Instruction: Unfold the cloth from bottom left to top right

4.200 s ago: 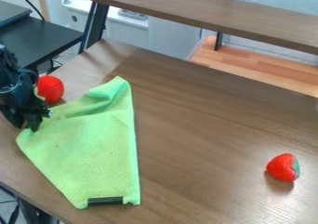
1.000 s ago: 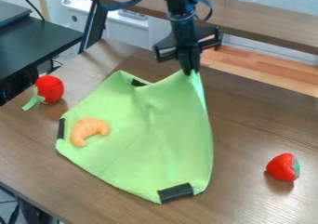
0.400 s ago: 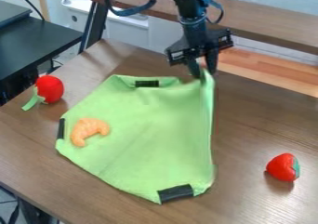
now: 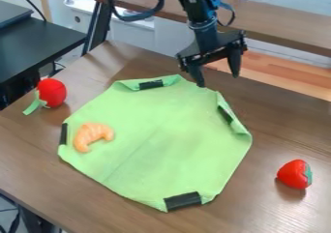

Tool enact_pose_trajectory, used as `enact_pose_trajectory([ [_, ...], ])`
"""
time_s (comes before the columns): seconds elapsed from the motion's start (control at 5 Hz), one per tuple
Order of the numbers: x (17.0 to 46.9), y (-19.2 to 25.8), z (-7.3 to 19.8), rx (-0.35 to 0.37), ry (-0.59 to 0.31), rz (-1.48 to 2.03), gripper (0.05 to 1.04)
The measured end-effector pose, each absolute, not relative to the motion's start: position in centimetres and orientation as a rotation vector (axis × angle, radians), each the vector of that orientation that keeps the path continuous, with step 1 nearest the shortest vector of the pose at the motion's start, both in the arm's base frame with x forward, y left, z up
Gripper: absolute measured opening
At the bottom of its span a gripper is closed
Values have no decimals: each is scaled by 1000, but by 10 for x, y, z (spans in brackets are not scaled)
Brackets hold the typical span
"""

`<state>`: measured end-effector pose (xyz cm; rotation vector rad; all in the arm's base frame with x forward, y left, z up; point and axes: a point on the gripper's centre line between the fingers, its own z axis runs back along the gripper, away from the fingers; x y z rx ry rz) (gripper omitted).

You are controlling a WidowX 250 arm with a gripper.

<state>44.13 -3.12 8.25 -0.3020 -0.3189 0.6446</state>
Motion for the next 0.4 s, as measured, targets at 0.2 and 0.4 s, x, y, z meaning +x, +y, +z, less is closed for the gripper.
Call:
enact_pose_trajectory([
  [0.2,428,-23,90,-219,-280,558,1001],
  [0.4,403,15,120,-30,-260,538,1001],
])
